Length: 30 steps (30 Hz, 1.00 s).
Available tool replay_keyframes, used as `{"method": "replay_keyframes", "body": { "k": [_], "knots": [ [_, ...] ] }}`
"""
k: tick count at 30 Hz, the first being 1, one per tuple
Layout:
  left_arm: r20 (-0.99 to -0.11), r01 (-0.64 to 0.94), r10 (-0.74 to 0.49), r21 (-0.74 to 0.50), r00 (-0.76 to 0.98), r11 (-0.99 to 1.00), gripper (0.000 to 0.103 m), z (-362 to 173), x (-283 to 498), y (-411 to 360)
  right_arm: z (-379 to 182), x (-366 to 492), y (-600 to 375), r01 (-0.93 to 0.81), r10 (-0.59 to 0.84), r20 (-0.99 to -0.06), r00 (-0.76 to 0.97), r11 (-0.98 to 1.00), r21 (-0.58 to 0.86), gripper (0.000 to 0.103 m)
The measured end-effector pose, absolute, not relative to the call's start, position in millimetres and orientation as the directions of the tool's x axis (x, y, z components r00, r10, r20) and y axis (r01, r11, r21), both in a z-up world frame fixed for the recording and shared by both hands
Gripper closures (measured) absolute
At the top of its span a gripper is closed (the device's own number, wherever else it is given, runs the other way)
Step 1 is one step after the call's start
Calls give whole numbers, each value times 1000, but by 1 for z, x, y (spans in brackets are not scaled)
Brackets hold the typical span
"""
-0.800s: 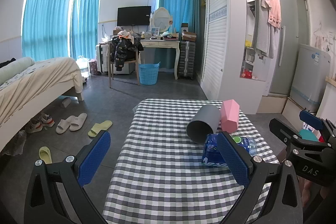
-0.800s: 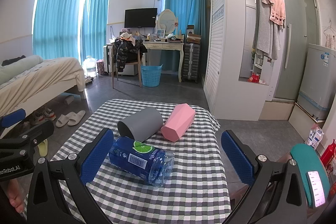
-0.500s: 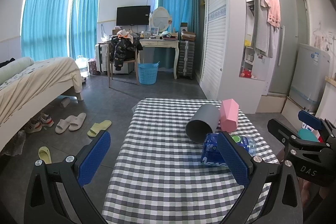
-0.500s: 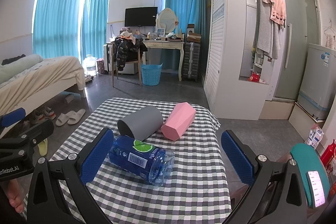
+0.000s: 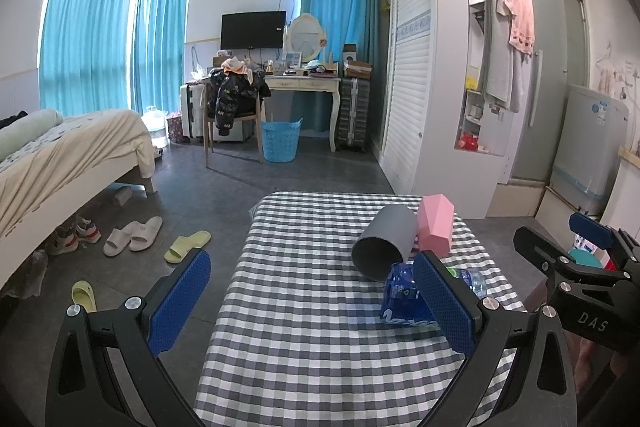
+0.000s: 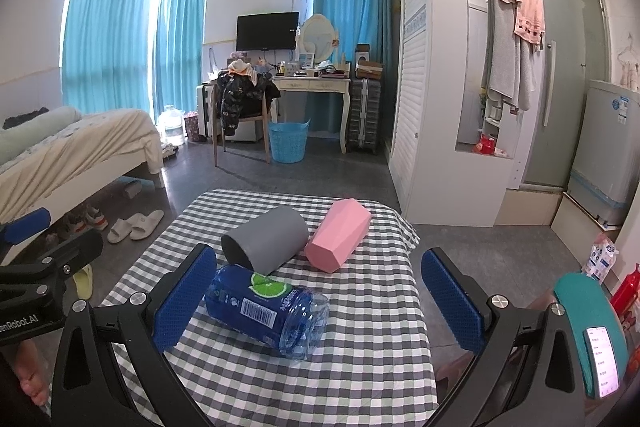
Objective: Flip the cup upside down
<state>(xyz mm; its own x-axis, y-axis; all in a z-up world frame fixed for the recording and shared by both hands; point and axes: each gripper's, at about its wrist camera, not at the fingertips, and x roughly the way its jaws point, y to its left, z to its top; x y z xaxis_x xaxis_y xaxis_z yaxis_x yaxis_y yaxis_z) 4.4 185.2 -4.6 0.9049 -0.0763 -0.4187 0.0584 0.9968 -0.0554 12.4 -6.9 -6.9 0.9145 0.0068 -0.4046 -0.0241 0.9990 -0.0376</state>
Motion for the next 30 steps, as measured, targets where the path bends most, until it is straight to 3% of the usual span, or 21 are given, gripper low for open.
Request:
{"method": "replay_keyframes", "body": {
  "k": [18,30],
  "knots": [
    [-426,95,-109,-53,898,994,0,6,8,185,7,12,-14,-43,24,-421,907,998,-36,0],
    [-590,283,-262,-59,764,957,0,-7,108,138,31,65,-45,-1,-43,-442,896,995,-100,0]
  ]
}}
